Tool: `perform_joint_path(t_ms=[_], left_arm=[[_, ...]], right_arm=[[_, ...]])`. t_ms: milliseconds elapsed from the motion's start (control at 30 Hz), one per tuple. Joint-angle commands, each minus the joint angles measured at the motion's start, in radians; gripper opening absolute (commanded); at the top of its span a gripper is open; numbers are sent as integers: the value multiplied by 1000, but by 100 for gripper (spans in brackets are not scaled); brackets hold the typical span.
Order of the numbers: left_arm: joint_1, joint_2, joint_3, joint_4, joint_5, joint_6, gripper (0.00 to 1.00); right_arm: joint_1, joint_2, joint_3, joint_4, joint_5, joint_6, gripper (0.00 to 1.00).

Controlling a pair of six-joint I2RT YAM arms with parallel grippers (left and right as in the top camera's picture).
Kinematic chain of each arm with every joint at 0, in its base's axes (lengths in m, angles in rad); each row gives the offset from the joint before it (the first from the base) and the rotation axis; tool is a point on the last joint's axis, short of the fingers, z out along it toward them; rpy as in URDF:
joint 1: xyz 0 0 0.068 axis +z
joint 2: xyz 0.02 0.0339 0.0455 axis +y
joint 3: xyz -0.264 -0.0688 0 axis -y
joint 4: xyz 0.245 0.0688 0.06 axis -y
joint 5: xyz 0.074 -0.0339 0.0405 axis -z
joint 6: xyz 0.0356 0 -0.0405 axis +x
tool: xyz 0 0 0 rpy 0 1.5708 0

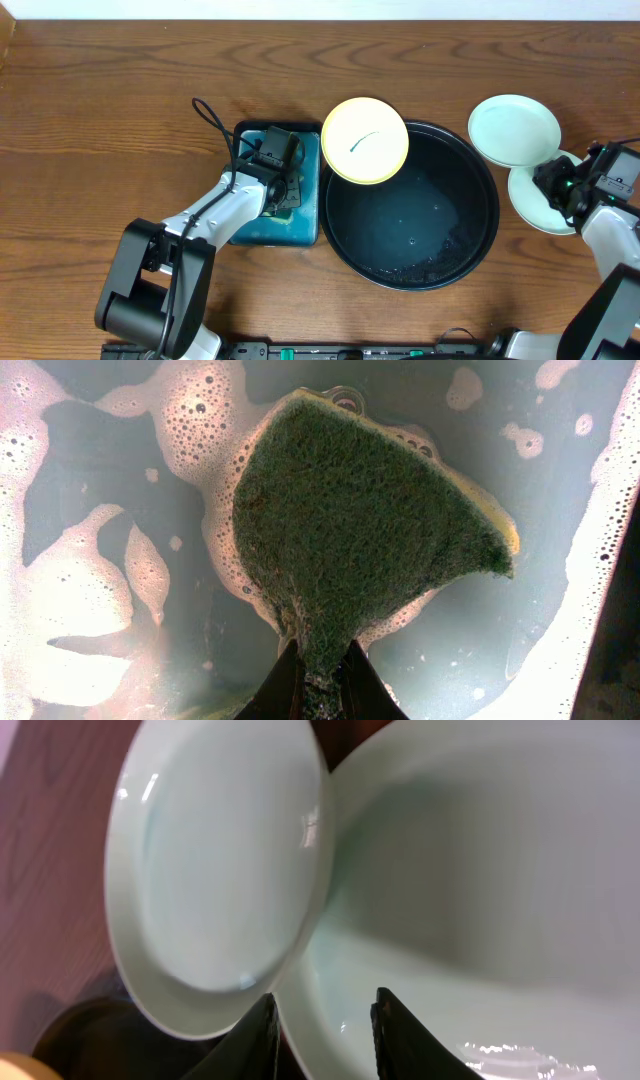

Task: Clean dirty plates on tray and stack at the side
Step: 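Lower the held pale green plate onto the first plate with the right gripper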

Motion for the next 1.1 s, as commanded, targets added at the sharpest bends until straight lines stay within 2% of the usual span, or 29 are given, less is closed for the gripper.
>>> perform_joint_path(t_ms=[0,433,667,833,1067], left_arm=[[-2,74,-35,-14,3,-6,8],[-2,74,-35,-13,3,-6,8],[-2,74,-35,-14,3,-5,7],[-2,74,-35,-13,3,-5,8],[-2,74,-35,-13,3,-6,7]], right_arm=[[19,39,13,29,10,14,30],[23,72,13,60,6,34,31],[23,71,13,82,-71,64,30],[23,71,13,98,-64,66,38],[36,72,12,96,13,66,38]])
